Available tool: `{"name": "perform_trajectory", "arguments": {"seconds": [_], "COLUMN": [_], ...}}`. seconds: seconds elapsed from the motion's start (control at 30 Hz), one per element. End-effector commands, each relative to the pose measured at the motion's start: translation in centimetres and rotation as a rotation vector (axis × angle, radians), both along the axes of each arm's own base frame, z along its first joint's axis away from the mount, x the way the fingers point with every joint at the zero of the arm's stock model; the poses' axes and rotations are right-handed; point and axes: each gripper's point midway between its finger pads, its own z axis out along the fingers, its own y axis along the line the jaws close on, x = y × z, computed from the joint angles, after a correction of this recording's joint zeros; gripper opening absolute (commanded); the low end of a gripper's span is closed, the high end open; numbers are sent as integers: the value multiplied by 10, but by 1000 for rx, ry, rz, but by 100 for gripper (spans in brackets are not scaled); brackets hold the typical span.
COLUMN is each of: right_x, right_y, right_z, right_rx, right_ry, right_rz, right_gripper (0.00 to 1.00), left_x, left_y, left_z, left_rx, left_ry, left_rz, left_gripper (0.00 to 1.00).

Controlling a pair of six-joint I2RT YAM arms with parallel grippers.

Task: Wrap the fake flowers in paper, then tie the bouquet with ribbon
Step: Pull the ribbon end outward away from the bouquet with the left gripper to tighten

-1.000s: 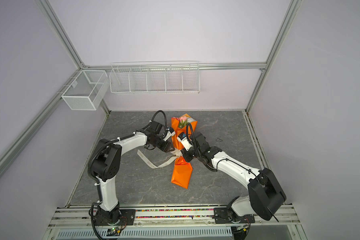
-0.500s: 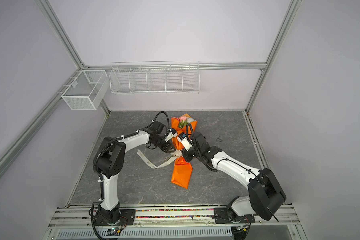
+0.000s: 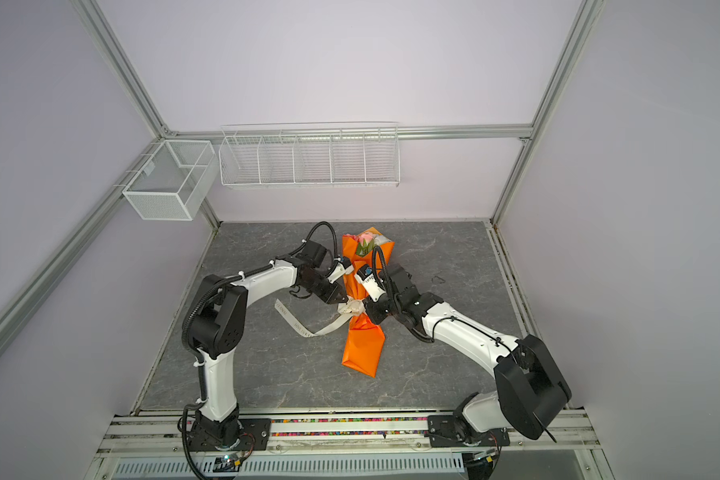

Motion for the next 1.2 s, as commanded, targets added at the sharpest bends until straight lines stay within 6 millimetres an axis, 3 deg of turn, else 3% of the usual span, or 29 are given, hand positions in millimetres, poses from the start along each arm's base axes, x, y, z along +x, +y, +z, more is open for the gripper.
{"name": "perform_trajectory", "arguments": {"seconds": [0.0, 0.2, 0.33, 0.53, 0.73, 0.93, 1.17], "right_x": [3, 7, 9, 10, 9, 9, 10], "right_y": [-1, -2, 1, 5, 5, 7, 13], "right_z": [2, 5, 12, 20, 24, 27, 33], "right_rx": [-16, -22, -6, 28, 37, 46, 70], "right_ry": [-3, -3, 8, 29, 33, 59, 69], "right_rz": [-11, -32, -41, -52, -63, -69, -62], "right_gripper": [6, 7, 7, 7, 7, 7, 7], "left_x": [-4, -12, -14, -36, -70, -101, -125], "left_y": [6, 25, 50, 77, 94, 113, 110], "left_z": [30, 47, 65, 97, 122, 125, 114], "left_rx": [-15, 19, 30, -135, -369, -422, -448], "left_ry": [-26, -15, -1, 122, 244, 318, 454], "left_rz": [70, 206, 432, 798, 1044, 1165, 1198], "left_gripper": [13, 9, 6, 4, 0, 2, 7]}}
